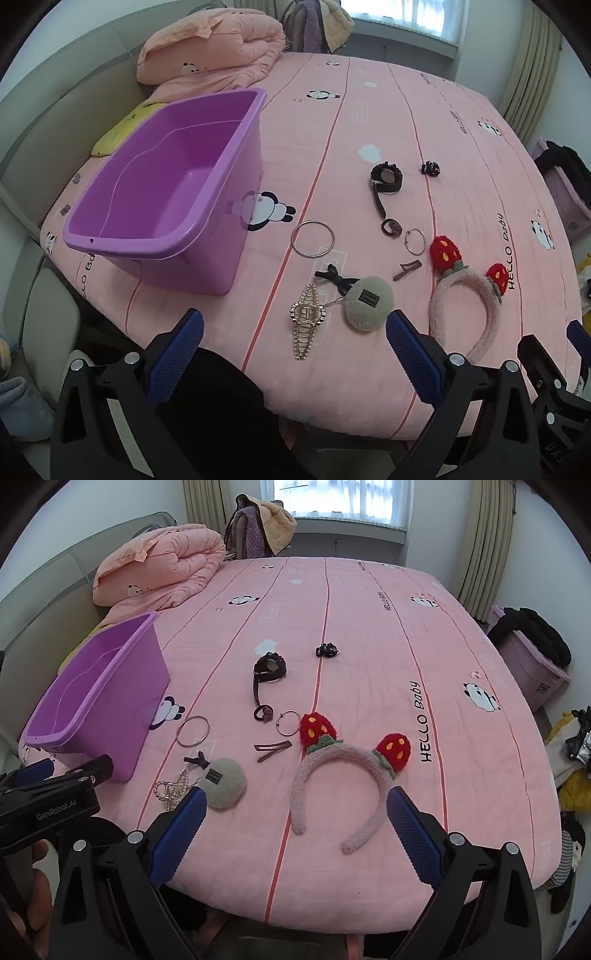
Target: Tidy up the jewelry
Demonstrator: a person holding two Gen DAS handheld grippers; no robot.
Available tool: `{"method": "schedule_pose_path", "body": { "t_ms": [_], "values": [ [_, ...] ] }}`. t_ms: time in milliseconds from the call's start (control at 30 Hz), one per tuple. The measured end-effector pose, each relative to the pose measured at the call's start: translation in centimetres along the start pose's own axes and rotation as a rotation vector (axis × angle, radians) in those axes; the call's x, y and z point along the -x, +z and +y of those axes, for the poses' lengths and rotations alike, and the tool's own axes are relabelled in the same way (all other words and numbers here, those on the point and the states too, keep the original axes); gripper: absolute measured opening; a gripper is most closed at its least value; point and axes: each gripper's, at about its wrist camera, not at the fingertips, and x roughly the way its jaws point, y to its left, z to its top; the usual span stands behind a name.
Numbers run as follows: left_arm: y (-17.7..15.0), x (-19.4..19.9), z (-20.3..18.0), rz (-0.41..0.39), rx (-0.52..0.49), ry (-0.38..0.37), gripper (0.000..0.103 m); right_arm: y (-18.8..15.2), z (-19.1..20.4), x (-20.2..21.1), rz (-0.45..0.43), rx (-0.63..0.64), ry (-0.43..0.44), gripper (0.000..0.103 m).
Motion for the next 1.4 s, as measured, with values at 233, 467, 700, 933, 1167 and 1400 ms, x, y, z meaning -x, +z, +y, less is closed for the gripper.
{"method": "schedule_pose_path", "body": {
  "t_ms": [233,467,700,933,1167,1400],
  "values": [
    [0.06,0.0,0.24,0.006,0.001,-0.001,0.097,-0.02,0.01,0.03,-0.002,0.003,-0.006,0.094],
    [0.17,0.13,-0.07,0.001,-0.008,0.01,0.097,-0.08,0.05,0.0,0.0,0.002,0.002,0.094],
    [0.24,0.03,-0.13,0.0,-0.01,0.011,0.097,-0.13,0.05,0.01,-0.003,0.002,0.001,0.094],
    [0.13,-0.07,-0.08,-0.002,-0.011,0.011,0.097,-0.12,0.0,0.04,-0.004,0.003,0.0,0.094],
    [0.15,-0.05,-0.06,-0.003,-0.01,0.011,0.097,-0.16,0.04,0.01,-0.004,0.002,0.002,0.094],
    [0.06,0.01,0.04,-0.004,-0.011,0.01,0.097,-0.19,0.02,0.05,-0.005,0.003,0.001,0.094]
  ]
}}
